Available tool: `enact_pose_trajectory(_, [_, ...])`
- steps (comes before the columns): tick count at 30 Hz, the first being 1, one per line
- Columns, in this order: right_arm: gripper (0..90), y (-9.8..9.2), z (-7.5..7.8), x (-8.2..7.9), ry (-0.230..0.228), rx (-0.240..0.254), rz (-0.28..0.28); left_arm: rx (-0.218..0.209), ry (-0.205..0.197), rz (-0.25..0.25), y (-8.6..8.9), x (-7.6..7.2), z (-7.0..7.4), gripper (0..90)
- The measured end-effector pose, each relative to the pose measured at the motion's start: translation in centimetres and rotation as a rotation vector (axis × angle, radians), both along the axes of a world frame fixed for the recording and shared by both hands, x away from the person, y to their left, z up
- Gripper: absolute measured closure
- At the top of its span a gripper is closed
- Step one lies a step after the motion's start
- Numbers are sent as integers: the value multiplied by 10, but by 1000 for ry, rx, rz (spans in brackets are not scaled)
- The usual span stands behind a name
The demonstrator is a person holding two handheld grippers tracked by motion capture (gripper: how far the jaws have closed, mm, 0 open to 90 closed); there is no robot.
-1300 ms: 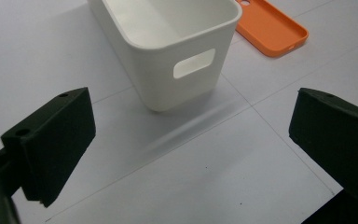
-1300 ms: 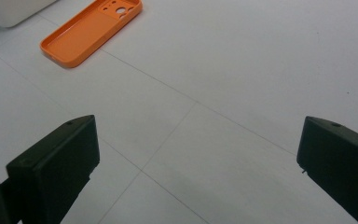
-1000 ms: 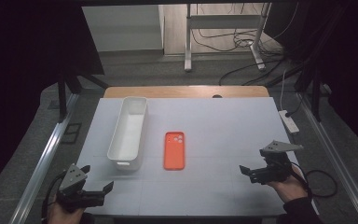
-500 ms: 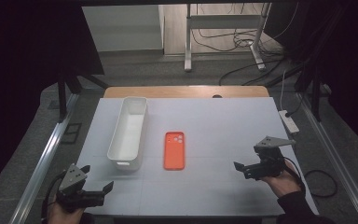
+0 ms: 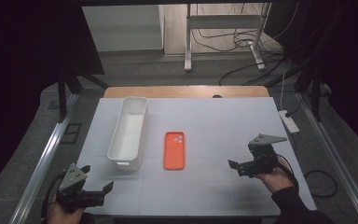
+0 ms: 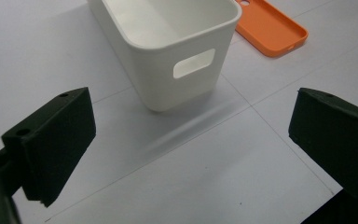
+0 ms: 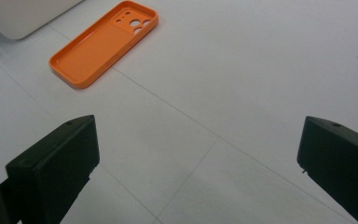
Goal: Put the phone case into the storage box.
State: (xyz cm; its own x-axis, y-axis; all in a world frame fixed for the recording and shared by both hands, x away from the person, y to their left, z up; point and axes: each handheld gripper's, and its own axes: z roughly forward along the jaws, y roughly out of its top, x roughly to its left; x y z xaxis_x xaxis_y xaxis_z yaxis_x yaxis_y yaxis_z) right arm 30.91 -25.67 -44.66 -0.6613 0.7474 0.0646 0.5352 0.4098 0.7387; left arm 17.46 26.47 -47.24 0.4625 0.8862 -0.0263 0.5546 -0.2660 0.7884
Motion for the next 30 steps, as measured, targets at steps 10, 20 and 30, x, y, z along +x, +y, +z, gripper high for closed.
enact_pose_trajectory(10, [0,13,-2,7,11,-14,47,1,0,-1,0,0,0,16])
enact_pose_trajectory(20, [0,27,-4,13,23,-25,74,1,2,-3,0,0,0,16])
enact_pose_trajectory(30, [0,41,-6,21,33,-31,95,0,3,-2,0,0,0,16])
